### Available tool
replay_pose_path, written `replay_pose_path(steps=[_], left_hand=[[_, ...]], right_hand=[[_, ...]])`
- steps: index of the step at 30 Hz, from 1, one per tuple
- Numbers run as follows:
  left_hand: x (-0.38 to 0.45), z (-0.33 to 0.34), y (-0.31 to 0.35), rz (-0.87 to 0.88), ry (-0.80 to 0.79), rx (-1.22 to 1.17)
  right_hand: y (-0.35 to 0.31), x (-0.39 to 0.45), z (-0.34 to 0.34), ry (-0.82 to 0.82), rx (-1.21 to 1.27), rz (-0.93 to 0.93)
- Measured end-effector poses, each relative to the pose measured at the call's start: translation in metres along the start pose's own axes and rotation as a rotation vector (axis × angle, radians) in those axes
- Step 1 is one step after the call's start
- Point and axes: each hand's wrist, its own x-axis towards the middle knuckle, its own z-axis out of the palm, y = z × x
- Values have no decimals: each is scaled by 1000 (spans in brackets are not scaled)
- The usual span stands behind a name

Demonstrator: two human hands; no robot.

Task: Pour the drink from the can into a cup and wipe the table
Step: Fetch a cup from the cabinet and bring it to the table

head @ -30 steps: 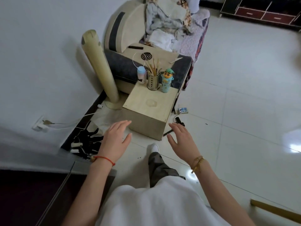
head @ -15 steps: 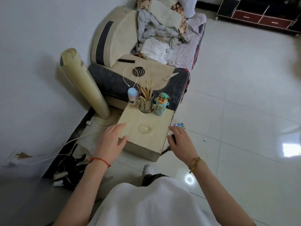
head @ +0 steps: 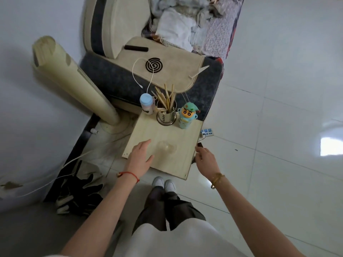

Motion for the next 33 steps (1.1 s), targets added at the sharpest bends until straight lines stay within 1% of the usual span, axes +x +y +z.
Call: replay_pose_path(steps=[6,10,15,20,23,26,30,33], left_hand=[[66,56,-37,-5,-140,61],[103,103,-65,-10,-205,25],[137,150,-87,13,-188,-76],[150,186,-97,44,-188,-150],[152,191,-98,41,-168,-184],[148,181,-88,43,-155,-220],[133,146,-66,71,-133,-263],[119,113,-44,80,-125,-282]], right_hand=[[16,71,49,-35,71,98],[37,113,94,-64,133,161],[55,146,136,-45,202,187],[71,161,166,-21,282,210],[68,163,167,-24,306,196],[62,157,161,-39,366,218],[44,137,136,-71,430,216],[21,114,109,-90,527,221]])
